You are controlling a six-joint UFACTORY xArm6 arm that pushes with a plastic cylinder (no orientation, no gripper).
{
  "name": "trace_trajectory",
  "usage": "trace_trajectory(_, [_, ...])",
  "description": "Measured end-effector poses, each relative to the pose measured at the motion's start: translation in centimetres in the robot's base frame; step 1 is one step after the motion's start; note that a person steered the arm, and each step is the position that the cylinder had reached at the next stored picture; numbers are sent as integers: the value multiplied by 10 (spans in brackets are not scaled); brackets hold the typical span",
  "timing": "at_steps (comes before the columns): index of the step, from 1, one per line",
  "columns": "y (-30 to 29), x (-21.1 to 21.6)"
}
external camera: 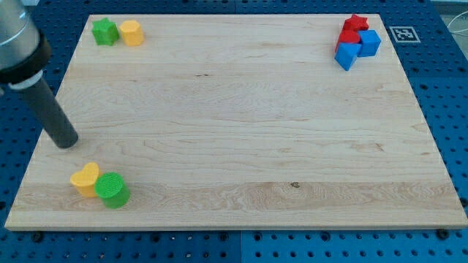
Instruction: Move the yellow heart up and right
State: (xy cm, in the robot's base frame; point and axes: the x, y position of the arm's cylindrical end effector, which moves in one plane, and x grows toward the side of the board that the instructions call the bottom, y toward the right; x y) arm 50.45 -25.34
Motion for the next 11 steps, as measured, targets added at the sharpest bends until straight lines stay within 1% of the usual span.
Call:
trace_trajectory(1, [-11, 27])
trace_trajectory(3, [-12, 84])
trace_trajectory(4, [14, 114])
trace_trajectory(5, [31, 113])
trace_trajectory(6, [37, 111])
trace_trajectory(8, [39, 20])
trace_trajectory(9, [41, 14])
trace_trajectory(10, [41, 19])
trace_trajectory(11, [41, 68])
